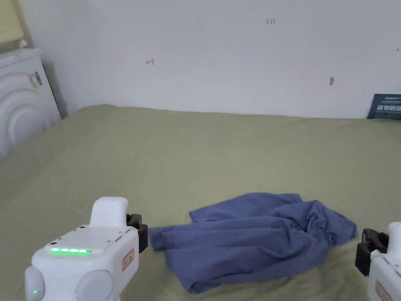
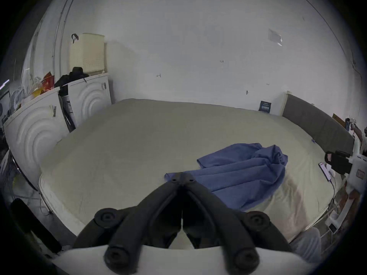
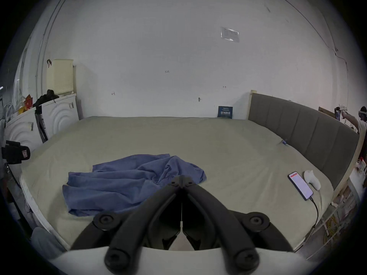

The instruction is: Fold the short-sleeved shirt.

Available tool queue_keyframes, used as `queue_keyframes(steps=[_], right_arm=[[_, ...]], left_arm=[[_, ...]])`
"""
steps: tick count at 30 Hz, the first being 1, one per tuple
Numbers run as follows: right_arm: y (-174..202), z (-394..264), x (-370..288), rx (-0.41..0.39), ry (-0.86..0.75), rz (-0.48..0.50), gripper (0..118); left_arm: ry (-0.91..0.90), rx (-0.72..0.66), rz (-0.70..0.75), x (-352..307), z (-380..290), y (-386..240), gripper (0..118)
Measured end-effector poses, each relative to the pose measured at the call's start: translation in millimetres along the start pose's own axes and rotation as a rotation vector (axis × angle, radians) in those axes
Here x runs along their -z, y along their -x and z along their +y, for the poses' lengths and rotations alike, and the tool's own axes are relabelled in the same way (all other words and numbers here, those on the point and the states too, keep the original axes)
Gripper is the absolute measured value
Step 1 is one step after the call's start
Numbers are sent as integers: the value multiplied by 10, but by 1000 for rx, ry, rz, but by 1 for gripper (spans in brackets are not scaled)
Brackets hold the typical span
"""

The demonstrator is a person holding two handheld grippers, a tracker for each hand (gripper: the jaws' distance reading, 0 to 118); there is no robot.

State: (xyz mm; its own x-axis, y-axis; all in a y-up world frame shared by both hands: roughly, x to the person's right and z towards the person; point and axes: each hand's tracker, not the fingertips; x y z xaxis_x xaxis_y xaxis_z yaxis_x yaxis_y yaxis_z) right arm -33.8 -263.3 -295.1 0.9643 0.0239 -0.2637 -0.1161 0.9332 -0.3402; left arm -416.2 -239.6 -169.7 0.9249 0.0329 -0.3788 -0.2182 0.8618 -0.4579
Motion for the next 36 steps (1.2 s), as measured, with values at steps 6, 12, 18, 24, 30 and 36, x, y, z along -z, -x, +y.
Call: queue_keyframes(steps=[6,12,18,24,30,36], right_arm=[[53,-22,134,-16,23,14,1],[78,-117,475,-28,76,16,1],[73,-285,828,-35,148,19,1],[39,-385,933,-13,193,29,1],[-32,-363,997,8,206,15,1],[-195,-174,1279,-2,230,-21,1]], left_arm=[[189,-82,-51,680,121,206,0],[392,-69,-50,1817,129,370,0],[520,-55,-34,2296,11,241,86],[596,-46,4,2440,-3,107,102],[594,73,30,2359,-30,-14,62],[597,85,-8,2343,-71,-38,5]])
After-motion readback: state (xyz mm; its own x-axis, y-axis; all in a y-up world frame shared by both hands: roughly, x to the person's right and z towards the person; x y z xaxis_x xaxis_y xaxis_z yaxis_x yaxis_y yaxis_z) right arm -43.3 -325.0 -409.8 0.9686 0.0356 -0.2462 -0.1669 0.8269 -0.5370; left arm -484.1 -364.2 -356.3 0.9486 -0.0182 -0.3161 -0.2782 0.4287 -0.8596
